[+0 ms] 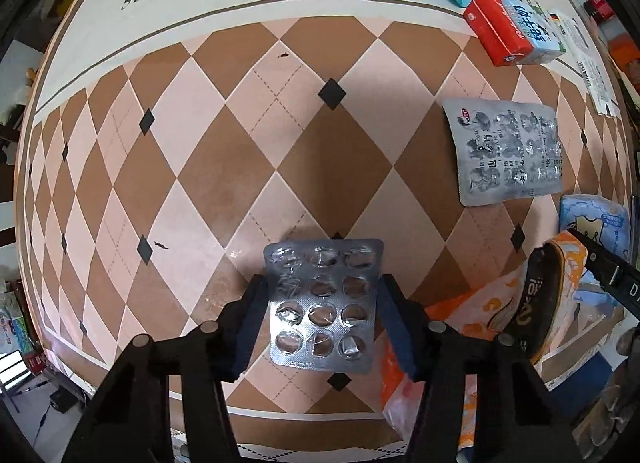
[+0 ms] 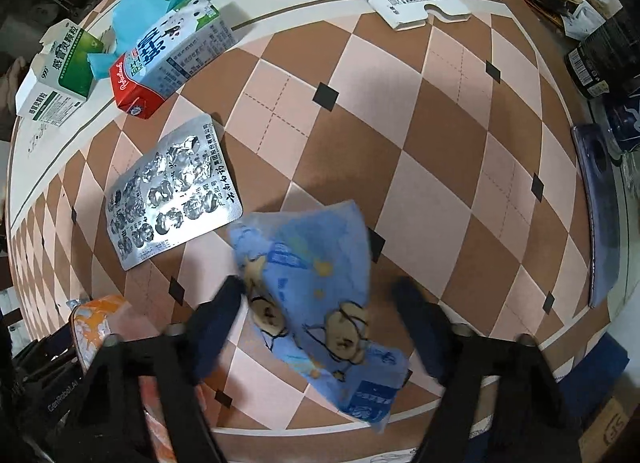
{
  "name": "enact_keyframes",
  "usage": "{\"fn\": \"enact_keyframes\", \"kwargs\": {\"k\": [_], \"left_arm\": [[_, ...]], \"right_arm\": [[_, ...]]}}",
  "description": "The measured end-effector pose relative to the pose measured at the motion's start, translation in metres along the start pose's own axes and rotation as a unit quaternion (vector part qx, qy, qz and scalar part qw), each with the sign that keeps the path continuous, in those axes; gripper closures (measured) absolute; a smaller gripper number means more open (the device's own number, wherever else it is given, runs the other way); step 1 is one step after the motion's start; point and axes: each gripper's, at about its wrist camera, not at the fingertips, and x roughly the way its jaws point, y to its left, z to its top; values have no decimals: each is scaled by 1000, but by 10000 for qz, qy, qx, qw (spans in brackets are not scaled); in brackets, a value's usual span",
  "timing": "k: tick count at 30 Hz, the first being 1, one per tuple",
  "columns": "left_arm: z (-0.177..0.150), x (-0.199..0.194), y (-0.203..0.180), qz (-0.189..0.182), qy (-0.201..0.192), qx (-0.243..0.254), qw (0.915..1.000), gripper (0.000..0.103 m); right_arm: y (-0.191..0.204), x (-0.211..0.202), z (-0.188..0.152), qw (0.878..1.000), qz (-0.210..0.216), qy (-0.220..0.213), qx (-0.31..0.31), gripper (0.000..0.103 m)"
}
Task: Collect trash
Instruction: 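Grasp the blister pack with the left tool while the right tool grasps the blue snack bag, then carry the blister pack and blue bag over the bin and release both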
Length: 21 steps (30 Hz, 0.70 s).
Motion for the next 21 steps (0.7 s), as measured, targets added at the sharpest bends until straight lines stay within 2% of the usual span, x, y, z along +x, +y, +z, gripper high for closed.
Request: {"fn": "enact_keyframes", "kwargs": {"k": [3, 7, 9, 13, 21], "left_arm": [[-1, -2, 1, 13, -24, -3, 10000, 50], [-2, -14, 22, 0, -83, -71, 9999, 50], [-3, -20, 24, 8, -152, -73, 9999, 50], [-6, -42, 21, 54, -375, -23, 9993, 50], [-19, -104, 22, 45, -1022, 54, 9947, 50]], "right_arm": [[7, -4, -4, 10000, 40, -50, -60, 47], [13, -14, -6, 9998, 129, -138, -69, 67], [15, -21, -9, 9996, 193, -180, -65, 74], [13, -36, -16, 9991, 315, -284, -8, 81], [17, -77, -23, 9959, 600, -660, 141, 84]]}}
